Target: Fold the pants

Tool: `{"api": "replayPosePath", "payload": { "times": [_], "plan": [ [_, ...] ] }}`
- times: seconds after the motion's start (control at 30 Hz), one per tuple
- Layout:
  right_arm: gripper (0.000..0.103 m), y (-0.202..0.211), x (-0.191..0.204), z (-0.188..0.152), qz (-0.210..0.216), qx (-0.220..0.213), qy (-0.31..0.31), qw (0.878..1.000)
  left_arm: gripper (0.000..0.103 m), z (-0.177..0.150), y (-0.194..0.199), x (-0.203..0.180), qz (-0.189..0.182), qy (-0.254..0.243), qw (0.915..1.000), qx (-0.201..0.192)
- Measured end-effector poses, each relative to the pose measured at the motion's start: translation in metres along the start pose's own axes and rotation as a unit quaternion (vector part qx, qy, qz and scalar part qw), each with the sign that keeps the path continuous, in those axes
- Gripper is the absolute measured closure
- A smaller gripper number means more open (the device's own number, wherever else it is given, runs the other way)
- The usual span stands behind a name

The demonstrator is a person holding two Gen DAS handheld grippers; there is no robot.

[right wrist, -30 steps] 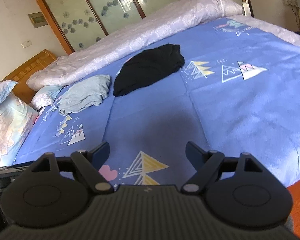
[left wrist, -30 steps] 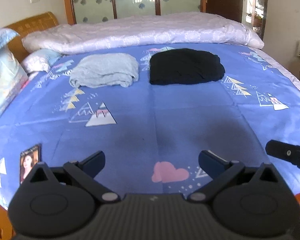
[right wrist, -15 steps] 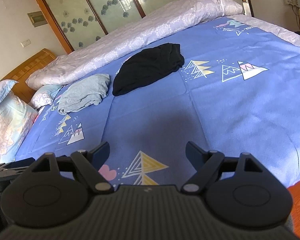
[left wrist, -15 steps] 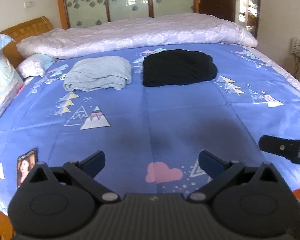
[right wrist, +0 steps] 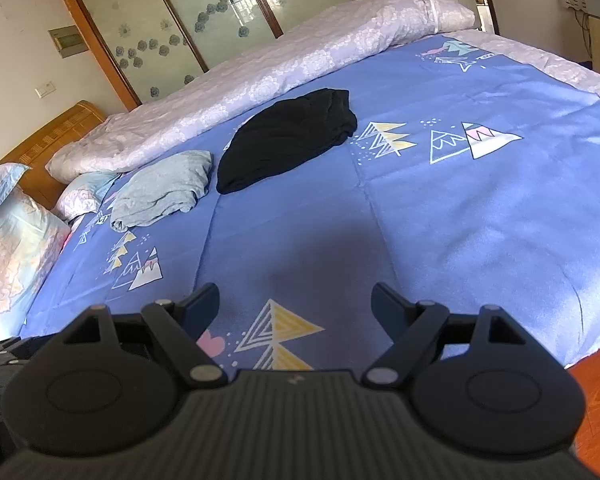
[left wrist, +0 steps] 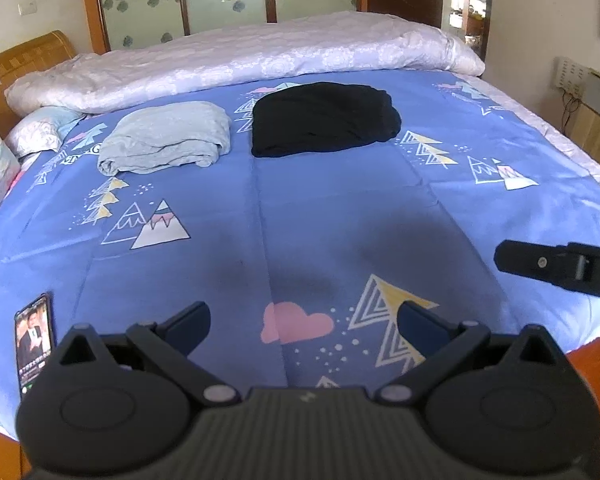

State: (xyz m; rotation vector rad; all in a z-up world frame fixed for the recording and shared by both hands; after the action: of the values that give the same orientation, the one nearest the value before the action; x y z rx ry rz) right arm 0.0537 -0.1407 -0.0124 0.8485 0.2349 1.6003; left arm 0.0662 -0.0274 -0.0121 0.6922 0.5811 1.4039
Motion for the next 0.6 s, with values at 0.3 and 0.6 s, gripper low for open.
{"api": "replayPosePath", "payload": {
  "times": [0.3, 0.6],
  "plan": [
    [0.018, -0.0015, -0.0014, -0.0016, 0.0, 0.003, -0.007, 1.0, 0.0, -0.0018, -0.0043, 0.0043, 0.014, 0.005, 0.9999, 0.008],
    [0.018, -0.0051, -0.0002, -0.0075, -0.001, 0.009, -0.01, 1.0, 0.0, 0.0004, -0.0033, 0.0107, 0.036, 0.013, 0.9993, -0.001]
  ]
}}
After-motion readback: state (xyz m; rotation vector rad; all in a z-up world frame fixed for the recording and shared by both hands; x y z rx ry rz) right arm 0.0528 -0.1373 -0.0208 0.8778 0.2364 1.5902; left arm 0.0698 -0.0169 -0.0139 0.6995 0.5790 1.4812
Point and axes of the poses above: each gripper's, at about its wrist camera, not at the fingertips, and y roughly against the way its jaws point, x to its left, z to its top, the point moved 7 cm from there along -y, roughly the way its jaws point, and after that the axes turned 1 degree about -z, right-handed, at the moved point
